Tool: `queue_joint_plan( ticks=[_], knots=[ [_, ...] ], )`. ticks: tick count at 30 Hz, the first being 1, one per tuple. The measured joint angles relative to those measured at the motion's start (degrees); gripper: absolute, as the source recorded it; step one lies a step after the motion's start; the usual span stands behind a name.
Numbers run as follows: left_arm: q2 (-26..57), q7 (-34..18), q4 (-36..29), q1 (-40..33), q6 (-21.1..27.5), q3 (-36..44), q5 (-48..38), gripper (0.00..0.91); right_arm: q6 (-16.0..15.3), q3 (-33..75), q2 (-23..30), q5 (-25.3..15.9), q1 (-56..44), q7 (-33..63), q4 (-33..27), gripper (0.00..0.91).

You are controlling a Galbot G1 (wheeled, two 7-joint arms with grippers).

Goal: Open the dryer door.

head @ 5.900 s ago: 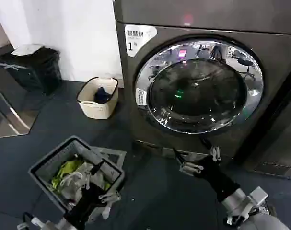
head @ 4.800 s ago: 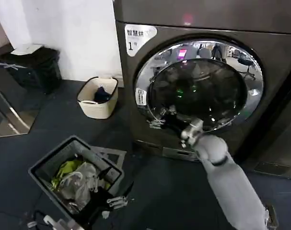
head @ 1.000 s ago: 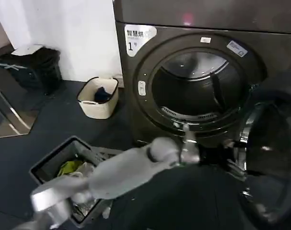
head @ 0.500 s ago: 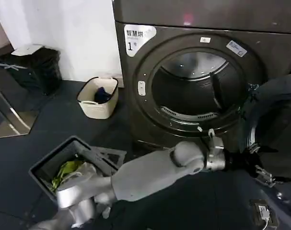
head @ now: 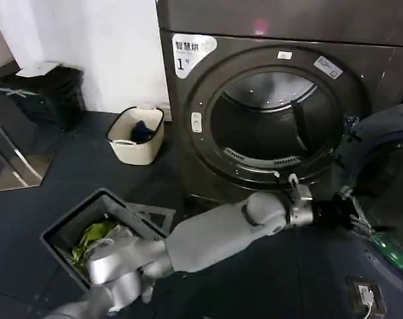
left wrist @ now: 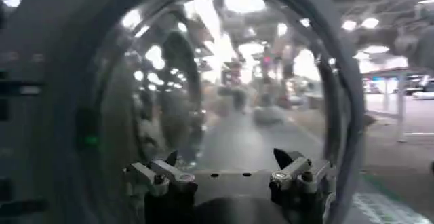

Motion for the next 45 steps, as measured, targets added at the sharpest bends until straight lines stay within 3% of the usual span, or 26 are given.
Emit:
queue_joint_plan(
  ticks=[7, 14, 21, 33, 45],
  knots=[
    [0.0, -5.1, -1.4, 0.4, -3.3, 0.1, -0.6, 0.907, 0.0, -0.6, -0.4, -0.1, 0.3, -0.2, 0.8, 0.907],
    [0.5, -6.4, -5.1, 1.4, -6.2, 0.2, -2.3, 0.907, -0.1, -1.1, -0.9, -0.1, 0.2, -0.3, 1.5, 0.907],
    [12.0, -6.8, -9.5, 2.1, -11.3, 0.5, -4.5, 0.907, -0.1, -1.3, -1.7, -0.7, 0.6, -0.6, 1.6, 0.907],
    [33.6, -7.8, -24.0, 4.4, -10.4, -0.8, -4.3, 0.907, -0.1, -1.0, -2.8, -2.4, 1.8, -0.7, 2.8, 0.907],
    [58.2, -6.9, -37.3, 12.4, -0.6, -7.9, 1.8, 0.907, -1.7, -0.3, -3.5, -6.6, 2.7, -0.4, 4.2, 0.907]
  ],
)
